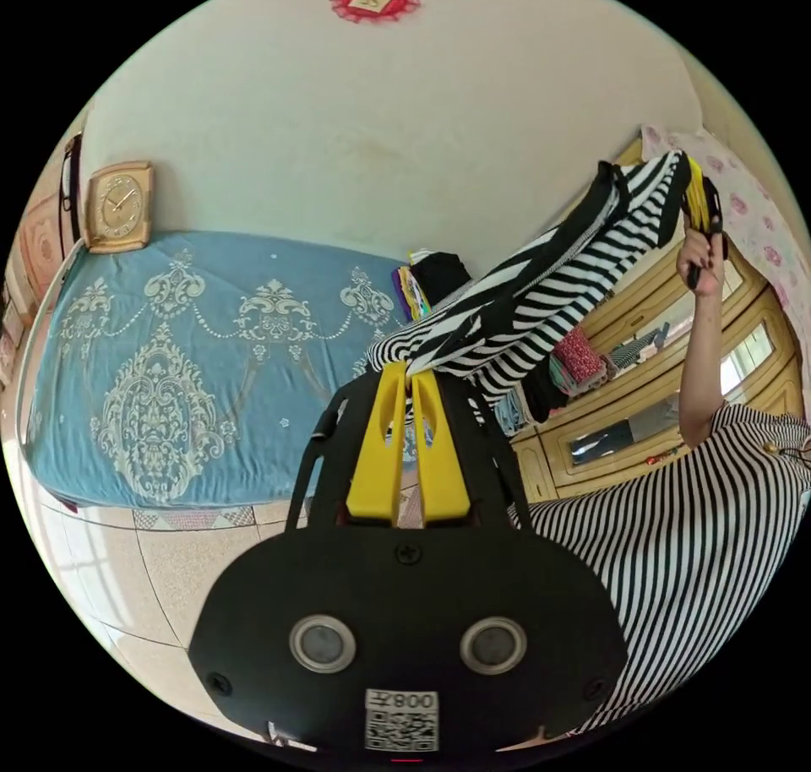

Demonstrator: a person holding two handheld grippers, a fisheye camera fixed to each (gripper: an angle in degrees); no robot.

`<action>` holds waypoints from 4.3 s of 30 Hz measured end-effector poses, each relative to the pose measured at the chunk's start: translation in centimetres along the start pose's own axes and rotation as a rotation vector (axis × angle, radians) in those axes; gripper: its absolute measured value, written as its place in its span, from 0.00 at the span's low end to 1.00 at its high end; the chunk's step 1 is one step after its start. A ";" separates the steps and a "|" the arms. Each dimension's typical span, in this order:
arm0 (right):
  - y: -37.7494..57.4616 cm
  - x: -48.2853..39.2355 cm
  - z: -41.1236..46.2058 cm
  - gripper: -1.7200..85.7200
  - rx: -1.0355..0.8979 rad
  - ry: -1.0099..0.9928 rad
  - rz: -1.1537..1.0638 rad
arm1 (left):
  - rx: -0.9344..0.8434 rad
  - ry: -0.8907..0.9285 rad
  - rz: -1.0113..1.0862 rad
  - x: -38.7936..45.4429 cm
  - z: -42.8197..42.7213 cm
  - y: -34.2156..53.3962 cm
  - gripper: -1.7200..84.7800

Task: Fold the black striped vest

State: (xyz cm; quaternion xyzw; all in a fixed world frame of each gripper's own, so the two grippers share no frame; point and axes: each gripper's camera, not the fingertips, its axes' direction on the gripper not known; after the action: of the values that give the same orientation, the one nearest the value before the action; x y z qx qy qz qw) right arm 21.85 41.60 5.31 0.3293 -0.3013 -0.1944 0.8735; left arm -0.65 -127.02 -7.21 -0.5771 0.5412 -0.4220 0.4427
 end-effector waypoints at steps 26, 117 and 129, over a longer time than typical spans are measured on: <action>8.3 5.7 10.0 0.04 -0.261 -0.072 -0.016 | 0.447 -0.327 -0.039 -6.3 -32.3 12.5 0.02; 31.4 73.9 44.2 0.09 -0.706 0.636 0.723 | -0.741 -0.279 -0.280 -86.3 -1.1 -39.1 0.04; 37.9 72.5 38.9 0.12 -0.397 0.538 0.879 | -0.512 -0.154 -0.299 -87.7 -4.8 -31.7 0.07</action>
State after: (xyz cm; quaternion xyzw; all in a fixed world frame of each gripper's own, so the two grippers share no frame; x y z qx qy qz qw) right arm 55.65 11.55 83.81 0.0395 -0.1343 0.2265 0.9639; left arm -2.40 -39.00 24.03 -0.7734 0.5039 -0.2872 0.2558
